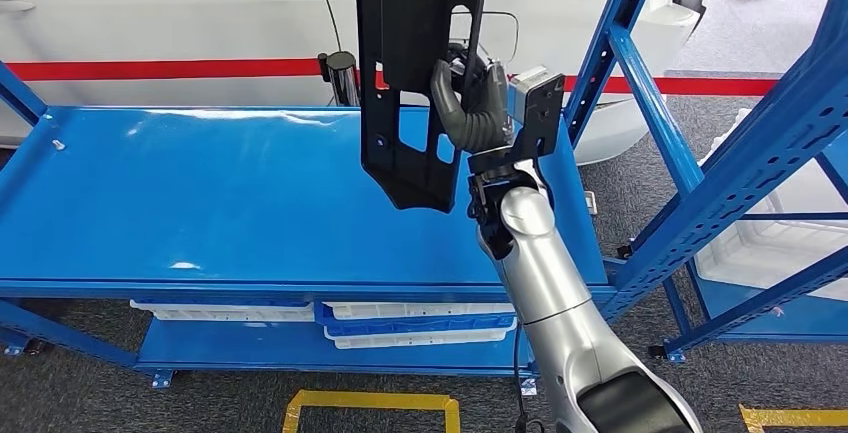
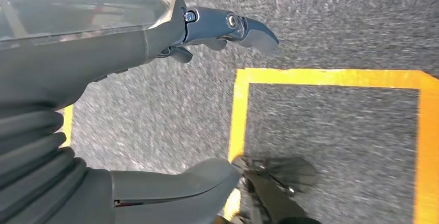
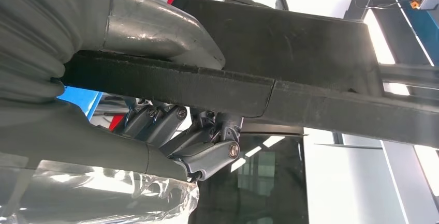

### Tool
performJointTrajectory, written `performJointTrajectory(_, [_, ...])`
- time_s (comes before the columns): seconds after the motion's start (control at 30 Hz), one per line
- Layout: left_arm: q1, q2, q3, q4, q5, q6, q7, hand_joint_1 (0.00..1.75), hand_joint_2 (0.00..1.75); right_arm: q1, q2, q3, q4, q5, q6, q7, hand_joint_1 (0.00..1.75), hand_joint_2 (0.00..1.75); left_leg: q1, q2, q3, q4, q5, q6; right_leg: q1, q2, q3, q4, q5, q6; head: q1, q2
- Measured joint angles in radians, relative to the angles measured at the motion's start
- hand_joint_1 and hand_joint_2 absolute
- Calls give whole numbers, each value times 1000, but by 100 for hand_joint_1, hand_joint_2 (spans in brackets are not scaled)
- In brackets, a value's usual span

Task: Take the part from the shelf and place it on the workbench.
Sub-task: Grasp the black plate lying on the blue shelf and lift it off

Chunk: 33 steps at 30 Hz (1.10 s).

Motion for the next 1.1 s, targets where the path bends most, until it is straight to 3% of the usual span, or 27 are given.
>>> performJointTrajectory(1.1, [0, -3, 31, 0, 29, 32, 2, 0, 175, 33, -31, 76, -84, 68, -20, -28, 175, 175, 0, 0, 0, 1, 0, 0, -2, 0, 0, 0, 0, 0, 0, 0])
